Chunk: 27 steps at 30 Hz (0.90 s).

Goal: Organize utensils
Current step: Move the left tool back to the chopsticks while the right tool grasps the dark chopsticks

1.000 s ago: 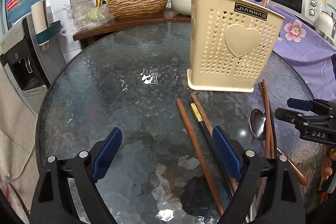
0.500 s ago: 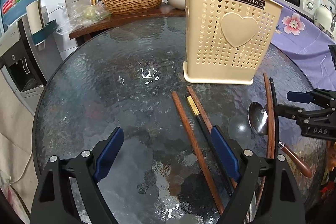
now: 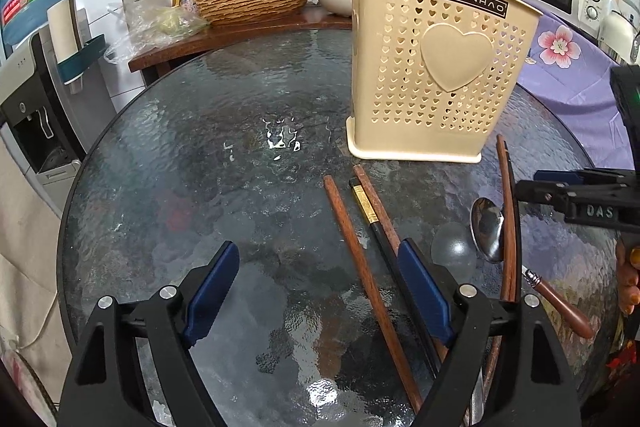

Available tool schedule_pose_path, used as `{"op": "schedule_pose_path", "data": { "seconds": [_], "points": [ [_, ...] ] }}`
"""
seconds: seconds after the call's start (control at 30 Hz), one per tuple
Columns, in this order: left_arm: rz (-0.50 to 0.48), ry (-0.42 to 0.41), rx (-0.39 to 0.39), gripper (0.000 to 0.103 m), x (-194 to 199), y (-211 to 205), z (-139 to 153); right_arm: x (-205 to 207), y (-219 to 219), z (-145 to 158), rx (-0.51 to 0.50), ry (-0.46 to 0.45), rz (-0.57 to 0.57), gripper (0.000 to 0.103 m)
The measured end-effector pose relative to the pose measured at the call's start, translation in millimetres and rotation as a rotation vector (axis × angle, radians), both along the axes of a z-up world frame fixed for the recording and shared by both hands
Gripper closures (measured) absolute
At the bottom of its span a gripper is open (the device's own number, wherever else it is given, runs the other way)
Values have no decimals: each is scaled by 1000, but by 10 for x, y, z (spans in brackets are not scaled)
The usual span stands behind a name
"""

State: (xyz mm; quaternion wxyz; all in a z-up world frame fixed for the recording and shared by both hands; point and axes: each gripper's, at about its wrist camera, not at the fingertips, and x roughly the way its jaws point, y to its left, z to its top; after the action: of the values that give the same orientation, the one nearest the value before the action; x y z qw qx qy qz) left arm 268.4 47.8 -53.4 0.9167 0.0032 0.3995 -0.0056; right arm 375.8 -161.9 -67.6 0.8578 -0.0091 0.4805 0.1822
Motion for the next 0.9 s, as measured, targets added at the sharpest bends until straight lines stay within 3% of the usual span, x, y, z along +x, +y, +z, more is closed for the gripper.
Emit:
{"op": "schedule_pose_path", "data": {
  "seconds": [0.1, 0.27, 0.4, 0.5, 0.73, 0.8, 0.9],
  "points": [
    [1, 1, 0, 25, 7, 9, -3, 117, 44, 14, 36, 41, -24, 65],
    [8, 6, 3, 29, 49, 43, -2, 245, 146, 46, -6, 27, -57, 66],
    [9, 9, 2, 30, 86, 41, -16, 325, 200, 30, 39, 70, -42, 79],
    [5, 13, 3, 30, 104, 40, -29, 302, 299, 57, -21, 32, -5, 79],
    [15, 13, 6, 30, 118, 86, -18, 245, 149, 84, 12, 66, 39, 82],
    [19, 15, -1, 30, 125, 106, -22, 229, 73, 112, 35, 66, 50, 99],
    [15, 19, -7, 30, 126, 116, -27, 251, 40, 110, 4, 65, 77, 101]
  ]
}}
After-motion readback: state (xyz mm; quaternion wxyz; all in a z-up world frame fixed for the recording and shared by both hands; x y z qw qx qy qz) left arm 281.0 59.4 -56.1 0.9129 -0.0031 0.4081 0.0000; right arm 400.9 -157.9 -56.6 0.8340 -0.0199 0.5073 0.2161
